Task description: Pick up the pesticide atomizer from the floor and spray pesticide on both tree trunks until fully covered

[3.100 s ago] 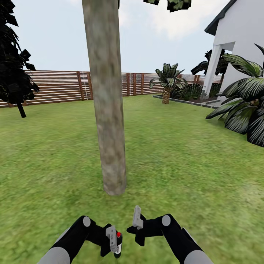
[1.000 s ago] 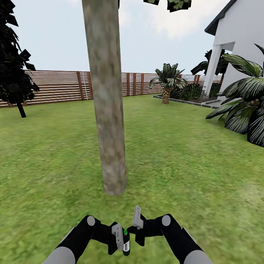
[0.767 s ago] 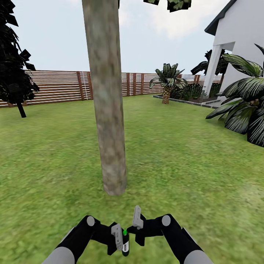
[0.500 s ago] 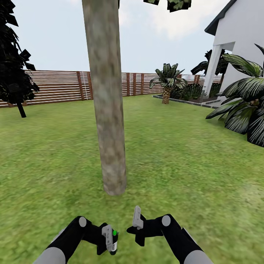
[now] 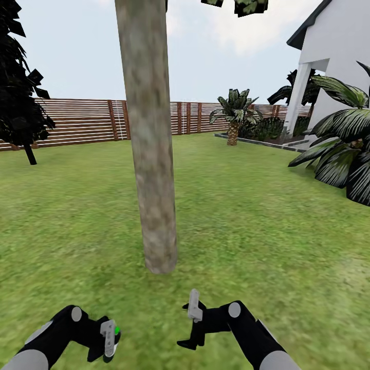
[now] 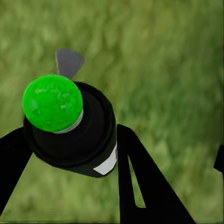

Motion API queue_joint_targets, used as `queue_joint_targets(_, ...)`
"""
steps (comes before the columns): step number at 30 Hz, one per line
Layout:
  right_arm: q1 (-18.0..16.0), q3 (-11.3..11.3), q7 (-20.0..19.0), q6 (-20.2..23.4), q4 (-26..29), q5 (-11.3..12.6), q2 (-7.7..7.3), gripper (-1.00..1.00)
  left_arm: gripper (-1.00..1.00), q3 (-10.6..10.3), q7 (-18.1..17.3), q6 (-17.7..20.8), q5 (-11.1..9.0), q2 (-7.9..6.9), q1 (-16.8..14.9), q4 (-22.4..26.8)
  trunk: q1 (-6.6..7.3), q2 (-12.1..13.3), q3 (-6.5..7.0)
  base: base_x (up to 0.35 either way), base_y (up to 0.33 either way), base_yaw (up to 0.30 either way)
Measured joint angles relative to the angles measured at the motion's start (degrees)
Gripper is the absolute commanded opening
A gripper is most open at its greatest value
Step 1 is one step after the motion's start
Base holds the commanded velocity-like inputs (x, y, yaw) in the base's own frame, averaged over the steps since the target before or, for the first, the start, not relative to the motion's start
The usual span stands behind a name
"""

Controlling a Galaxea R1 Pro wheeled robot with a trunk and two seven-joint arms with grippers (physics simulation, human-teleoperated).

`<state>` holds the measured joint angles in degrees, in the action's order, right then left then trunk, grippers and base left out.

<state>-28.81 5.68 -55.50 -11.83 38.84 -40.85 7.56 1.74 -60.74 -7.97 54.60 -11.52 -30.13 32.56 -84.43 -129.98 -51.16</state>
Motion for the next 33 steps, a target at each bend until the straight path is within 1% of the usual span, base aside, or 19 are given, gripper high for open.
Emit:
queue_joint_targets(2, 0.0, -0.1, 1.0, 0.0, -0.4, 0.0, -0.33, 1.0, -1.0, 0.0, 0.7, 0.0, 0.0, -1.03, 0.1, -0.3, 0.0, 0.0, 0.0, 0.0, 0.0, 0.0)
queue_joint_targets(5, 0.0, -0.2, 3.9, -0.1, -2.1, 0.0, -2.07, 1.0, -1.0, 0.3, 3.9, 0.1, -0.5, -1.13, 0.1, -0.4, 0.0, 0.0, 0.0, 0.0, 0.0, 0.0)
queue_joint_targets(8, 0.1, -0.2, 10.9, -0.2, -6.2, 0.1, -4.31, 1.0, -1.0, 2.0, 11.8, 0.1, -1.0, -0.69, 0.1, -0.6, 0.0, 0.0, 0.0, 0.0, 0.0, 0.0)
queue_joint_targets(9, 0.2, -0.3, 17.4, -0.2, -10.3, 0.2, -5.61, 1.0, -1.0, 3.2, 16.8, 0.0, -1.5, 0.11, 0.1, -1.7, -0.01, 0.0, -0.01, 0.0, 0.0, 0.0)
queue_joint_targets(10, 0.2, -0.4, 22.1, -0.3, -13.3, 0.4, -6.27, 1.0, -1.0, 4.0, 19.7, 0.0, -2.1, 0.83, 0.1, -2.9, 0.0, 0.0, -0.01, 0.0, 0.0, 0.0)
queue_joint_targets(11, 0.3, -0.5, 27.1, -0.3, -16.5, 0.7, -6.68, 1.0, -1.0, 5.2, 22.5, -0.1, -3.0, 1.55, 0.1, -4.5, 0.0, 0.0, -0.01, 0.0, 0.0, 0.0)
queue_joint_targets(12, 0.3, -0.5, 29.8, -0.4, -18.2, 1.0, -6.82, 1.0, -1.0, 5.9, 24.0, -0.2, -3.6, 1.89, 0.1, -5.4, 0.0, 0.0, -0.01, 0.0, 0.0, 0.0)
queue_joint_targets(14, 0.3, -0.7, 40.1, -0.5, -24.7, 2.2, -7.07, 1.0, -1.0, 8.7, 29.7, -0.3, -6.4, 2.96, 0.1, -9.0, 0.0, 0.0, -0.01, 0.0, 0.0, 0.0)
queue_joint_targets(15, 0.3, -1.1, 47.1, -0.7, -29.3, 3.2, -7.08, 1.0, -1.0, 10.8, 34.1, -0.4, -8.9, 3.68, 0.1, -11.6, -0.01, 0.0, -0.02, 0.0, 0.0, 0.0)
queue_joint_targets(17, 0.3, -1.1, 55.0, -1.4, -33.9, 5.8, -7.1, 1.0, -1.0, 12.9, 39.6, -0.5, -13.2, 4.81, 0.1, -14.6, 0.0, 0.0, -0.01, 0.0, 0.0, 0.0)
queue_joint_targets(18, 0.4, -1.2, 59.0, -3.0, -35.4, 8.4, -7.21, 1.0, -1.0, 13.8, 43.0, -0.5, -16.5, 5.68, 0.1, -15.9, 0.0, 0.0, -0.01, 0.0, 0.0, 0.0)
queue_joint_targets(20, 0.5, -1.2, 61.7, -5.6, -36.2, 11.1, -7.39, 1.0, -1.0, 14.3, 46.1, -0.4, -19.9, 6.37, 0.1, -16.7, 0.0, 0.0, 0.0, 0.0, 0.0, 0.0)
queue_joint_targets(22, 1.0, -1.2, 63.5, -8.9, -36.7, 15.5, -7.81, 1.0, -1.0, 14.5, 49.2, -0.4, -24.2, 7.48, 0.1, -17.6, 0.0, 0.0, -0.01, 0.0, 0.0, 0.0)
queue_joint_targets(23, 1.3, -1.2, 63.7, -9.6, -36.8, 16.8, -7.97, 1.0, -1.0, 14.6, 49.8, -0.3, -25.2, 7.83, 0.1, -17.8, 0.0, 0.0, -0.01, 0.0, 0.0, 0.0)
queue_joint_targets(24, 1.7, -1.3, 64.0, -11.0, -36.9, 19.5, -8.39, 1.0, -1.0, 14.6, 51.0, 0.1, -27.1, 8.45, 0.1, -18.2, 0.0, 0.0, -0.01, 0.0, 0.0, 0.0)
queue_joint_targets(26, 2.8, -1.1, 64.3, -16.1, -37.0, 26.4, -9.35, 1.0, -1.0, 14.7, 53.4, 5.8, -31.4, 9.57, 0.0, -18.7, 0.0, 0.0, -0.01, 0.0, 0.0, 0.0)
queue_joint_targets(27, 3.1, -1.1, 64.3, -18.7, -37.1, 27.9, -9.52, 1.0, -1.0, 14.7, 53.8, 9.8, -32.5, 9.71, -0.1, -18.6, 0.0, 0.0, -0.01, 0.0, 0.0, 0.0)
queue_joint_targets(29, 3.2, -1.0, 64.4, -20.7, -37.0, 29.0, -9.45, 1.0, -1.0, 14.6, 53.8, 13.8, -33.8, 9.73, -0.3, -18.1, 0.0, 0.0, 0.0, 0.0, 0.0, 0.0)
queue_joint_targets(33, 3.3, -1.3, 64.5, -21.9, -37.0, 29.7, -9.36, 1.0, -1.0, 14.3, 53.7, 16.9, -34.8, 9.92, -0.4, -15.7, 0.0, 0.0, 0.0, 0.0, 0.0, 0.0)
